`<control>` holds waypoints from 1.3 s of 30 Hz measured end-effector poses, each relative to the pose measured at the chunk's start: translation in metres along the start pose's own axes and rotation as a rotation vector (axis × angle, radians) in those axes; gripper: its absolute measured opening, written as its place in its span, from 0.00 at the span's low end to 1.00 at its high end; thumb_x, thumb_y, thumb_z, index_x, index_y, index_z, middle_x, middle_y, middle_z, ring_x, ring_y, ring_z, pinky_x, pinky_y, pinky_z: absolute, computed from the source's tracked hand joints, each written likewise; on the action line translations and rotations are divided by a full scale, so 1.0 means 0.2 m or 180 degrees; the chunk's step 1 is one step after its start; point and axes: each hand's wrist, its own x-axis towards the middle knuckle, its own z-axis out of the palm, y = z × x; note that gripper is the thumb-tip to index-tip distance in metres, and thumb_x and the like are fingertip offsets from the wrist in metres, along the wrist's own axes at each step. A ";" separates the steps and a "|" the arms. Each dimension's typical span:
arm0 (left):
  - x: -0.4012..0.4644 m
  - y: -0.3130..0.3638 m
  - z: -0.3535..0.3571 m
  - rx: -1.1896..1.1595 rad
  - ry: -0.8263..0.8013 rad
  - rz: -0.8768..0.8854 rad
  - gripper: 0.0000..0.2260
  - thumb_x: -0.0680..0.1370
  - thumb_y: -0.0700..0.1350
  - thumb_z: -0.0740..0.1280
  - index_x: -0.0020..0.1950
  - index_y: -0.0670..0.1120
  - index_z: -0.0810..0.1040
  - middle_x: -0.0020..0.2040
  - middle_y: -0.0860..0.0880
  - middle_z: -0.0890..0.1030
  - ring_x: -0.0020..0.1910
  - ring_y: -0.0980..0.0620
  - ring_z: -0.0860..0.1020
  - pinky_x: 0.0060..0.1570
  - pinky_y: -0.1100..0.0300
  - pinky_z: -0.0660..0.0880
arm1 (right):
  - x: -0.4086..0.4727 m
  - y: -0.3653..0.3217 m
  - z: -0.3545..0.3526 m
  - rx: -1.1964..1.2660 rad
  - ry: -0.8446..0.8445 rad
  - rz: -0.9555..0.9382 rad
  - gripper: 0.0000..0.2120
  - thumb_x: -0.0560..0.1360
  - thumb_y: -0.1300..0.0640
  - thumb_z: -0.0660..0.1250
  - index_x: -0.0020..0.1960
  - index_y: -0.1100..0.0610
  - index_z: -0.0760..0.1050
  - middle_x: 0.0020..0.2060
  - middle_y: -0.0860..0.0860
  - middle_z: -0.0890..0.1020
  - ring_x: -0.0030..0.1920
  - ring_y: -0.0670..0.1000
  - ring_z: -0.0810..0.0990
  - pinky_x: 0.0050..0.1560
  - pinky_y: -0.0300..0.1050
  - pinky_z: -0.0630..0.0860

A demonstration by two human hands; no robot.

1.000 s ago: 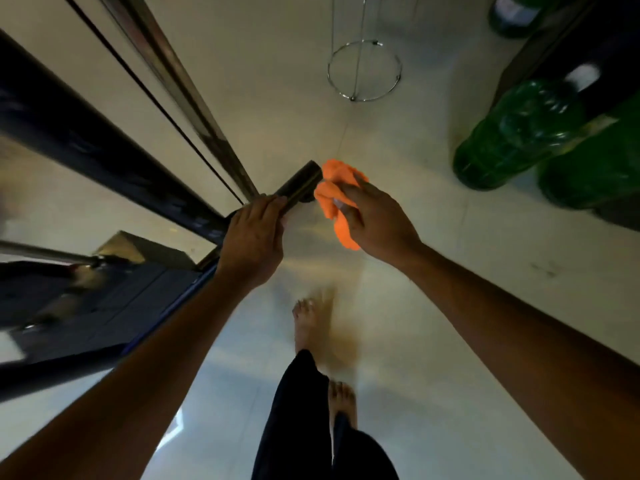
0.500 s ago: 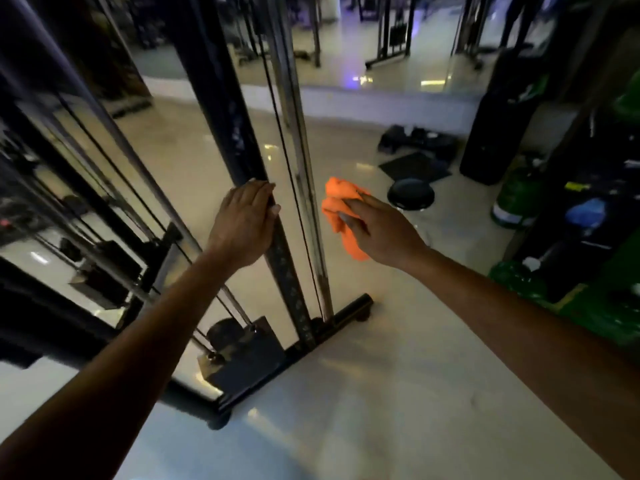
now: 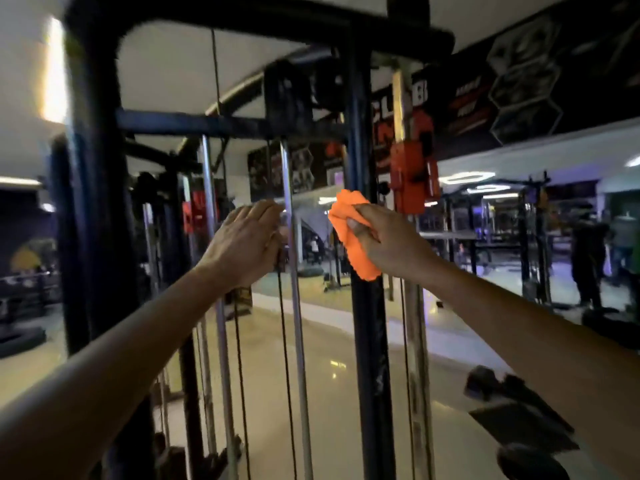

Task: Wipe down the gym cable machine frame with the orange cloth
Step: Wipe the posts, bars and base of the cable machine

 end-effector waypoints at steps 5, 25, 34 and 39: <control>0.20 -0.41 -0.30 0.0245 0.0348 -0.0091 0.23 0.88 0.55 0.58 0.80 0.47 0.69 0.76 0.45 0.74 0.75 0.42 0.72 0.76 0.43 0.67 | 0.53 -0.33 0.03 0.0005 0.0356 -0.0331 0.21 0.89 0.46 0.61 0.80 0.45 0.65 0.72 0.53 0.79 0.65 0.57 0.81 0.54 0.47 0.71; 0.47 -1.51 -0.48 0.1246 0.0977 -0.0236 0.23 0.86 0.53 0.57 0.77 0.45 0.73 0.75 0.44 0.76 0.82 0.42 0.66 0.83 0.39 0.57 | 1.64 -0.66 0.92 -0.0186 0.1678 -0.1017 0.25 0.88 0.47 0.59 0.83 0.53 0.64 0.81 0.54 0.70 0.85 0.60 0.59 0.86 0.65 0.42; 0.46 -1.63 -0.46 0.0330 0.1916 -0.0409 0.24 0.85 0.48 0.57 0.82 0.47 0.70 0.87 0.50 0.61 0.87 0.48 0.52 0.82 0.49 0.53 | 1.76 -0.96 1.18 -0.0105 0.1865 -0.1376 0.25 0.90 0.41 0.50 0.82 0.51 0.68 0.81 0.54 0.70 0.83 0.57 0.63 0.85 0.62 0.53; 0.44 -1.66 -0.47 0.0161 0.1791 -0.0284 0.24 0.86 0.49 0.57 0.82 0.48 0.70 0.87 0.50 0.59 0.87 0.51 0.49 0.85 0.44 0.51 | 1.82 -0.83 1.06 -0.0371 0.1720 -0.1353 0.23 0.90 0.39 0.51 0.80 0.45 0.68 0.81 0.52 0.69 0.81 0.55 0.65 0.82 0.62 0.60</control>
